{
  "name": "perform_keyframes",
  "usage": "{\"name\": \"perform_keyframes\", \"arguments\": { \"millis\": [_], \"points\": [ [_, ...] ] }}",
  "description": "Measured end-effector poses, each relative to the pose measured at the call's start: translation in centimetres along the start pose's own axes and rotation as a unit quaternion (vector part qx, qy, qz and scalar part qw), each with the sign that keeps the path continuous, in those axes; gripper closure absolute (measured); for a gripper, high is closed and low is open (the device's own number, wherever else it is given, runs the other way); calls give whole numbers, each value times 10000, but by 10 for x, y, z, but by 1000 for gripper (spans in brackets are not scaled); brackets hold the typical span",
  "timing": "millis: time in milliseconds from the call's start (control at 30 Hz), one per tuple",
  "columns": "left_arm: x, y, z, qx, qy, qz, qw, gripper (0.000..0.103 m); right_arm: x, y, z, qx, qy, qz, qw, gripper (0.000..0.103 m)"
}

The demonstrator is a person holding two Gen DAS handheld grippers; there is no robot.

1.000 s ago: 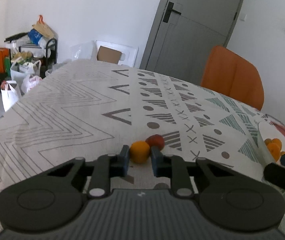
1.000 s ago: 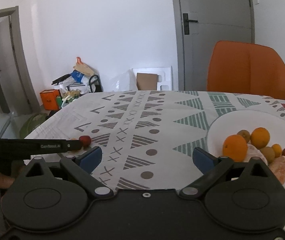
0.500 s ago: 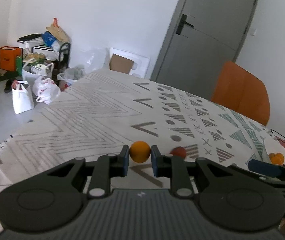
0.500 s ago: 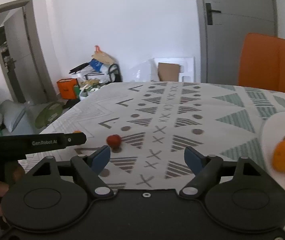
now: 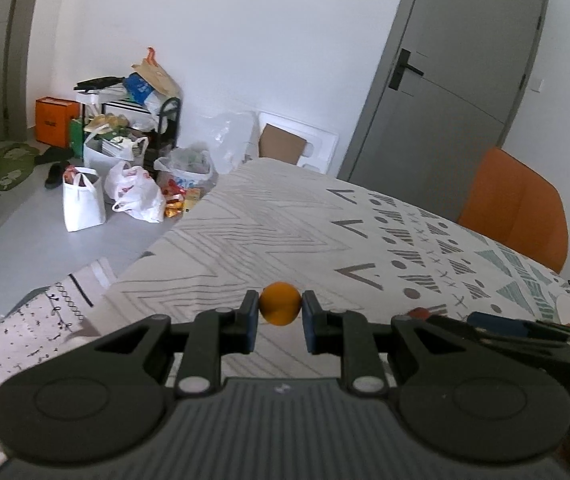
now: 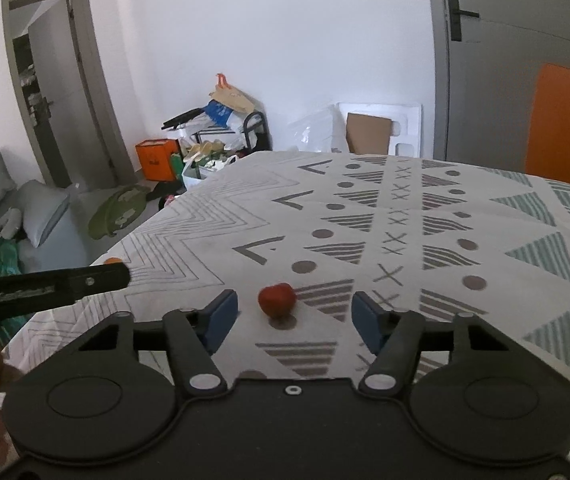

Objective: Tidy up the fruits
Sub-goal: 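Grasp the small tangerine with the left gripper while the right gripper grasps the red plum, then carry the tangerine and plum over the white plate and open both grippers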

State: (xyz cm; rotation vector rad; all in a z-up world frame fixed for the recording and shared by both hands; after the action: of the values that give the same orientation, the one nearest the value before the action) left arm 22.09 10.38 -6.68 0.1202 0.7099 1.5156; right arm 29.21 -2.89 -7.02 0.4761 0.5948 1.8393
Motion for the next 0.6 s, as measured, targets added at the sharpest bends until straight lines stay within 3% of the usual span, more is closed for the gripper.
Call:
{"name": "perform_keyframes", "arguments": {
  "millis": [100, 133, 167, 333, 600],
  "points": [
    [3, 4, 1, -39, 12, 26, 10000, 82, 6, -11, 1, 38, 72, 7, 10000, 55],
    [3, 4, 2, -46, 13, 24, 10000, 82, 8, -15, 0, 76, 126, -5, 9999, 75],
    [3, 4, 2, -48, 23, 16, 10000, 82, 10, -19, -2, 147, 154, -21, 9998, 82],
    [-5, 4, 2, -27, -115, -46, 9999, 82, 8, 4, -8, -36, 101, 132, 9999, 83],
    [-34, 0, -1, 25, -326, -355, 9988, 82, -25, 46, -12, -257, -271, -149, 9992, 82]
  ]
}}
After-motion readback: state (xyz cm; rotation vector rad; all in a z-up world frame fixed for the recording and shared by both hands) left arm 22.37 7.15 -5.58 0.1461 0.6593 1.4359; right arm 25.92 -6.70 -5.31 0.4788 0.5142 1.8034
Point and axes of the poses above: each gripper's, at about its wrist camera, not at the fingertips, and y roughly against the way its jaws point, x to its left, z to its top, the point moved 3 cm from there along -y, roughly the way its jaws point, and after that the axes turned 10 degrees about -z, right-handed, at the moved point
